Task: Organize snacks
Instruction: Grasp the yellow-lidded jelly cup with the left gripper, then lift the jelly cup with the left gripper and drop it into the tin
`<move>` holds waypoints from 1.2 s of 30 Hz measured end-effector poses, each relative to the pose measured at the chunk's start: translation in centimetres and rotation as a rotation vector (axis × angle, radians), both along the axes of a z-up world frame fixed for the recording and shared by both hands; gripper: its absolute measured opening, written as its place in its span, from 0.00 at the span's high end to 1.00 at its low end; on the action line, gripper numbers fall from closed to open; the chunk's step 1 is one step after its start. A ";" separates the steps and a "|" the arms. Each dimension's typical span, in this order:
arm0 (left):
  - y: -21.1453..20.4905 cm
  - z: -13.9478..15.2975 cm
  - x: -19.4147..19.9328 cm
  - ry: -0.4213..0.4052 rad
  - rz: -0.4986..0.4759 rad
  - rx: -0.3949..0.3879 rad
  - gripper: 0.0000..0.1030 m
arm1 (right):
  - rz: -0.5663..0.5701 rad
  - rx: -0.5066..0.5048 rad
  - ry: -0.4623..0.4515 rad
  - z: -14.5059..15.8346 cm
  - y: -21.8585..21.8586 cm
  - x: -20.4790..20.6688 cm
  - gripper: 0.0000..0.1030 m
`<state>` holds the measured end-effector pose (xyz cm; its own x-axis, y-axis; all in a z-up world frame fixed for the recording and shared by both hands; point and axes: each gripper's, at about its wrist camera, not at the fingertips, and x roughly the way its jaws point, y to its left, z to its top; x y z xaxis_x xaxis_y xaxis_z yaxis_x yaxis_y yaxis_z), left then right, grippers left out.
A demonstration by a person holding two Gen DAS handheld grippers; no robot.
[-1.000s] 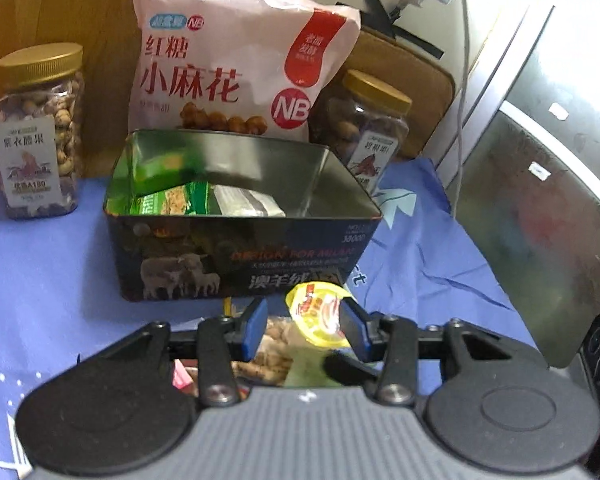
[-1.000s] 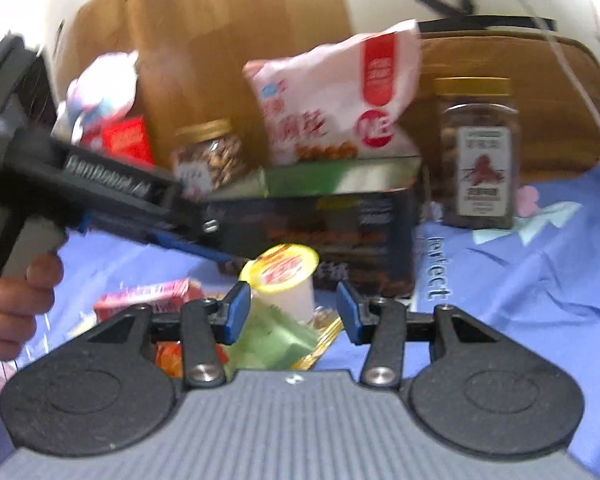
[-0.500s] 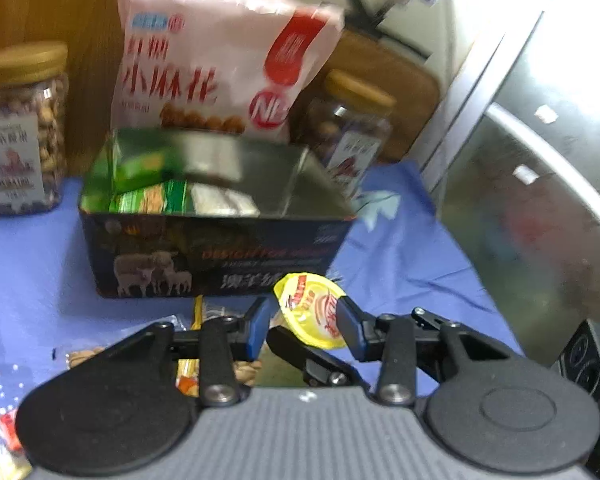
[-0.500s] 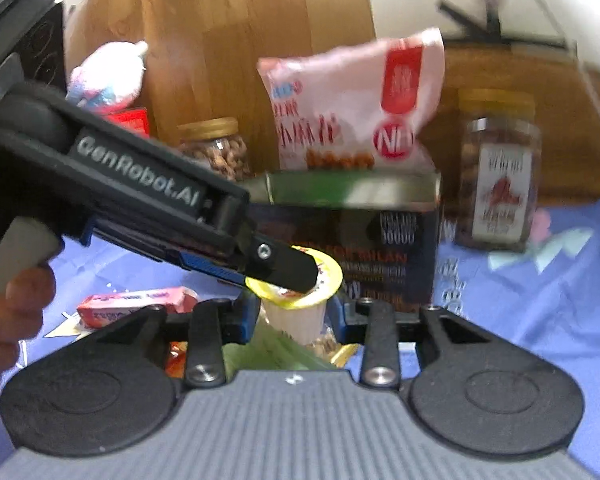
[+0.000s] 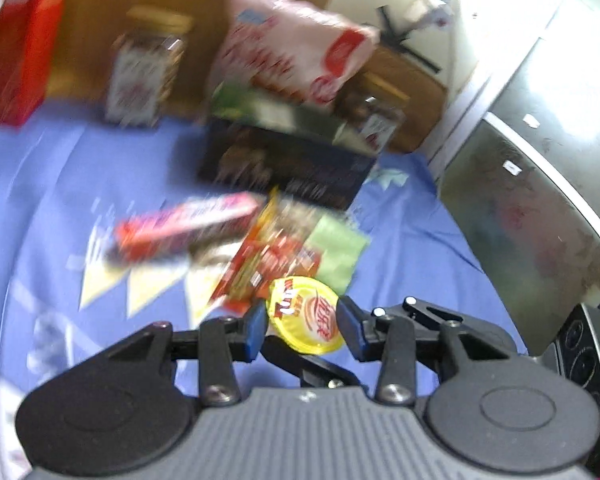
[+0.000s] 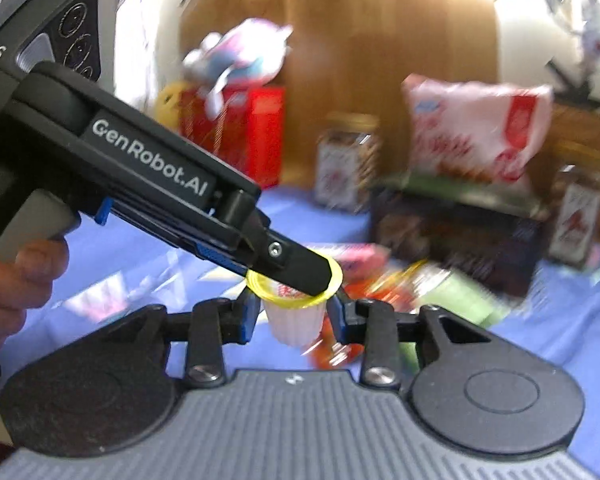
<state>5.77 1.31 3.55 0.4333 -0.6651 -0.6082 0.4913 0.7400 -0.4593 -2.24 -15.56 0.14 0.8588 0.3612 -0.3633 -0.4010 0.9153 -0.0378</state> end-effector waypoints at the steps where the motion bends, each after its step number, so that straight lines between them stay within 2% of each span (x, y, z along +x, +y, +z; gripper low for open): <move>1: 0.4 -0.5 0.1 0.024 0.010 -0.004 0.64 | 0.006 -0.007 0.018 -0.3 0.5 0.0 0.62; 4: 1.3 -1.5 0.2 0.051 0.035 0.000 0.64 | 0.011 -0.020 0.068 -1.2 1.7 -0.1 0.62; 12: 2.4 -2.1 -0.8 0.039 0.024 -0.024 0.48 | 0.006 -0.023 0.099 -1.7 2.2 -1.1 0.61; 16: 2.0 -3.7 -0.9 0.090 -0.002 -0.034 0.48 | 0.007 -0.037 0.119 -2.5 2.3 -1.0 0.61; 20: 1.8 -3.4 -0.9 0.073 -0.007 -0.033 0.50 | 0.012 -0.018 0.126 -2.7 2.1 -0.9 0.67; 25: 0.5 -1.0 0.0 0.001 -0.031 -0.016 0.50 | 0.000 -0.030 0.059 -1.7 1.7 -0.6 0.68; 28: -1.1 1.3 2.1 -0.056 -0.052 -0.011 0.50 | -0.020 -0.044 0.000 -0.2 0.9 0.9 0.68; 33: -5.2 5.1 7.7 -0.172 -0.065 -0.001 0.49 | -0.084 -0.062 -0.095 3.1 -1.1 5.9 0.68; 36: -7.8 6.2 11.6 -0.204 -0.062 0.025 0.49 | -0.124 0.001 -0.083 4.9 -3.1 10.3 0.67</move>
